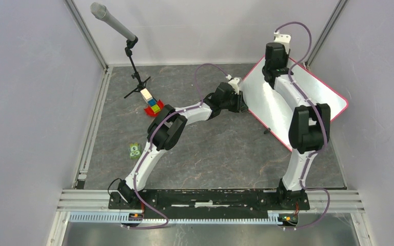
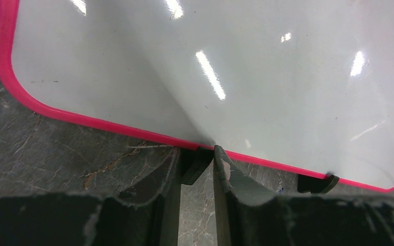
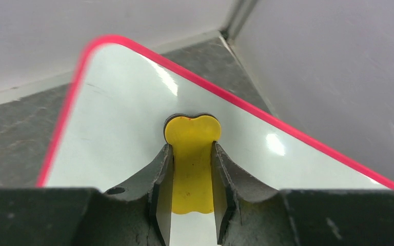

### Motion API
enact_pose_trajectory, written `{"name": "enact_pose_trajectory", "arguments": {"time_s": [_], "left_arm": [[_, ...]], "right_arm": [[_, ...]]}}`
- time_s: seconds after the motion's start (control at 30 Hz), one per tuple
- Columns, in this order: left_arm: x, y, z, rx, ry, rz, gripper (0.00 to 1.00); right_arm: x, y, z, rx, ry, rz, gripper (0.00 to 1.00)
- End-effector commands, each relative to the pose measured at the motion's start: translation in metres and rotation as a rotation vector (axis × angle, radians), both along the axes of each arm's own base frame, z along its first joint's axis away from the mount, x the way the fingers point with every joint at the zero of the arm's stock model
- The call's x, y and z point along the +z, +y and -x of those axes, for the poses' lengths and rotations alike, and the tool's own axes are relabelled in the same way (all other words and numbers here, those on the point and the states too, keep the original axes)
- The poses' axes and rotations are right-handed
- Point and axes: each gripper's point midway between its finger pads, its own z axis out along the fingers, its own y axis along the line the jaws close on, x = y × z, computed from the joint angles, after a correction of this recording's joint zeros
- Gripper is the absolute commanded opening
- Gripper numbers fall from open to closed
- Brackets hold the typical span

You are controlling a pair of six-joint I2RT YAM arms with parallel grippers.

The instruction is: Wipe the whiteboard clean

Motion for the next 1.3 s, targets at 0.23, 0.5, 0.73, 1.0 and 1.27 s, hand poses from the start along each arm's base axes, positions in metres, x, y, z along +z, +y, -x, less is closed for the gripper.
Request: {"name": "enact_pose_trajectory", "arguments": {"time_s": [0.23,0.5,0.73,1.0,1.27], "left_arm": [[-0.01,-0.011,0.009,-0.026,0.009,-0.015,0.22],[-0.008,-0.011,0.009,-0.027,0.003,-0.016,0.22],[-0.009,-0.012,0.009,-0.028,0.005,-0.019,0.22],[-0.009,-0.012,0.009,-0.028,0.004,-0.022,0.22],[-0.008,-0.012,0.01,-0.032,0.001,-0.021,0.22]], "right_arm": [[-0.018,-0.109,0.158,-0.396,0.011,0.027,0.33],[-0.028,-0.117,0.209,-0.426,-0.089,-0.02,0.33],[-0.051,-0.067,0.173,-0.245,-0.006,-0.009,0.32],[-0.094,0.026,0.154,0.036,0.088,0.018,0.32],[-0.096,0.067,0.175,0.151,0.105,-0.017,0.32]]}}
